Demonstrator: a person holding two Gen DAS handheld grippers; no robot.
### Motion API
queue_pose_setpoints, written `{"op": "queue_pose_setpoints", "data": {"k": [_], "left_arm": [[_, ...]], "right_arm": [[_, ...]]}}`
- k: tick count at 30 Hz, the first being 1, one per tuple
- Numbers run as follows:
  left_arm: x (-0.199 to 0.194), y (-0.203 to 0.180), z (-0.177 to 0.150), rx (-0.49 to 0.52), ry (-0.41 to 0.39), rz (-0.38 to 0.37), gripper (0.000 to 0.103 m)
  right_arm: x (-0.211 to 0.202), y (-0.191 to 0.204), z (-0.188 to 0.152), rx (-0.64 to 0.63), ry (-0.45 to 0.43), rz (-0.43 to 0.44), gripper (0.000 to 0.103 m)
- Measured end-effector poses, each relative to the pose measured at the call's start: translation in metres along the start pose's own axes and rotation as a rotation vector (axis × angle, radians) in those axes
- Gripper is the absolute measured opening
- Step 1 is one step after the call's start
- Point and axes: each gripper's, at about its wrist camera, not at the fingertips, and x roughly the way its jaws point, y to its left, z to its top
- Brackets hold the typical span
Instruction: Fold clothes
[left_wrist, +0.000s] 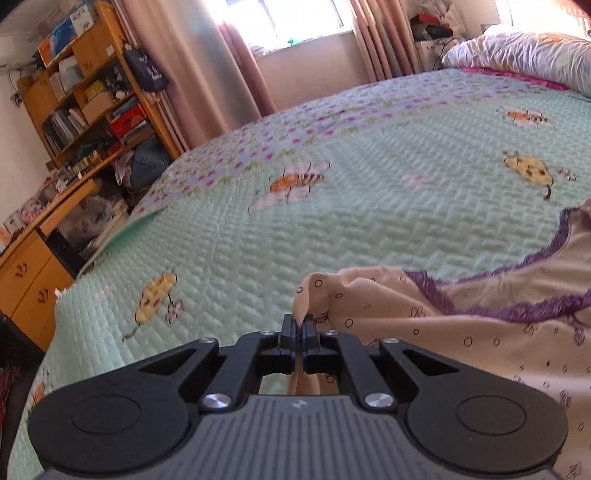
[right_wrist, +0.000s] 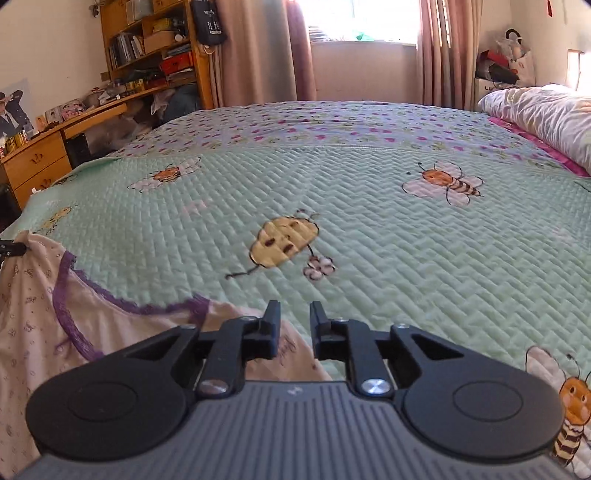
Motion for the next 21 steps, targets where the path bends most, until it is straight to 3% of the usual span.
{"op": "queue_pose_setpoints", "data": {"k": [2,11,13,16,17,19,21], "left_arm": [[0.004,0.000,-0.007,-0.004,0.014,-0.008,0.003],[0.016,-0.001,-0.031,-0.015,0.065,-0.042,0.003],[0.017,-0.001,-0.033,-0.015,0.069,-0.047,0.004],[0.016,-0.002,-0.035,-0.022,0.072,-0.052,0.004],[0.016,-0.002,-0.035,-0.027,0.074,-0.055,0.005],[0.014,-0.003,-0.035,-0.028,0.077,-0.058,0.005],[0.013,-0.003,-0.035,-0.019,0.081,-0.052,0.007]], "right_arm": [[0.005,-0.005,-0.011,0.028,0.018,0.065,0.034],[0.022,-0.001,-0.020,-0.045,0.034,0.085,0.041],[0.019,-0.008,-0.021,0.011,0.035,0.128,0.044],[0.013,-0.022,-0.023,0.116,0.036,0.208,0.077],[0.012,-0.028,-0.025,0.181,0.050,0.255,0.103],[0.010,-0.038,-0.028,0.306,0.048,0.316,0.103],[0.006,-0.036,-0.026,0.293,0.033,0.283,0.103]]}}
